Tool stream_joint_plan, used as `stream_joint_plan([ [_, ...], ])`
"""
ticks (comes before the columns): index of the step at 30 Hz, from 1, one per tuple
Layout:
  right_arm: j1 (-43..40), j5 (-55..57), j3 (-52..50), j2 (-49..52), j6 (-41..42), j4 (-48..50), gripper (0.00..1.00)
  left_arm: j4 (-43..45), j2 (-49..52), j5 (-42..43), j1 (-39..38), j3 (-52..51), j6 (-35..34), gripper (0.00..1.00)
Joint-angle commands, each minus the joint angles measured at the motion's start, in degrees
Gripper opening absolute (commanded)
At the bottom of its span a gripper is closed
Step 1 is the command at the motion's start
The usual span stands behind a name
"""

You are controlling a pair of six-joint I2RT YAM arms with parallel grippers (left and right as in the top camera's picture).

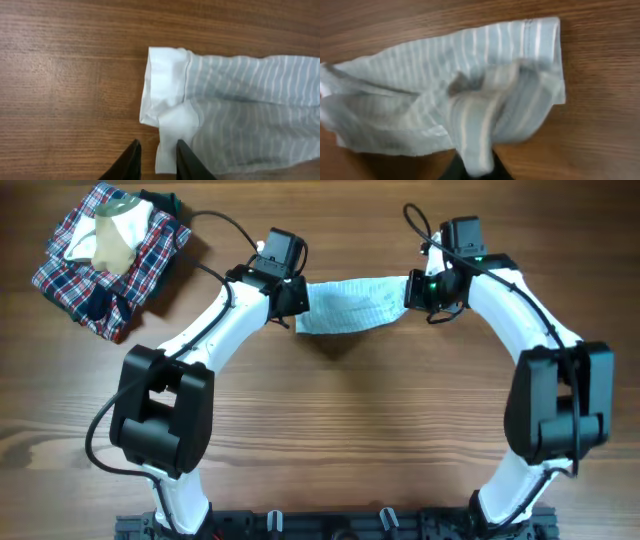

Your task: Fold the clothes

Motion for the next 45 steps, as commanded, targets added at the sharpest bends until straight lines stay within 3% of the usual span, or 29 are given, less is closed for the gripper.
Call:
stream_joint_plan([
  [1, 0.0, 0.8, -0.2, 2.3, 1.3, 2.3, 0.20, -0.7, 0.6, 1.1, 0.1, -0.2, 0.1, 0.24],
  [3, 0.0, 0.8, -0.2, 2.5, 1.3, 3.3, 0.26, -0.7, 0.6, 1.1, -0.1, -0.2, 0.1, 0.24],
  [11, 0.0, 0.3, -0.2, 2.5, 6.3, 8.9, 0.16, -1.5, 0.6, 1.1, -2.4, -0.2, 0.2, 0.24],
  [17, 0.0, -3.3, -0.2, 2.5, 11.4, 11.4, 0.21, -3.2, 0.6, 1.1, -3.6, -0.2, 1.6, 0.24],
  [19, 0.0, -3.3, -0.2, 2.5, 12.1, 12.4, 0.39, -3.5, 0.6, 1.1, -3.7, -0.2, 1.6, 0.24],
  [20, 0.0, -3.3, -0.2, 2.5, 12.0, 12.9, 0.65, -3.7, 0.6, 1.1, -3.7, -0.2, 1.6, 0.24],
  [21, 0.0, -3.3, -0.2, 2.5, 12.0, 13.4, 0.75, -3.8, 0.6, 1.7, -3.7, -0.2, 1.6, 0.24],
  [25, 0.0, -3.3, -0.2, 2.5, 12.0, 15.8, 0.92, -4.5, 0.5, 6.8, -4.0, -0.2, 1.6, 0.24],
  [41, -3.3, -17.6, -0.2, 2.5, 13.4, 26.9, 0.89, -9.6, -0.4, 7.1, -12.3, -0.2, 4.8, 0.20],
  [42, -4.1, -18.9, -0.2, 2.5, 14.0, 27.4, 0.89, -9.3, -0.5, 7.1, -13.2, -0.2, 4.8, 0.22],
  [45, -6.4, -18.8, -0.2, 2.5, 14.8, 26.5, 0.89, -7.7, -0.4, 7.0, -14.9, -0.2, 4.8, 0.43],
])
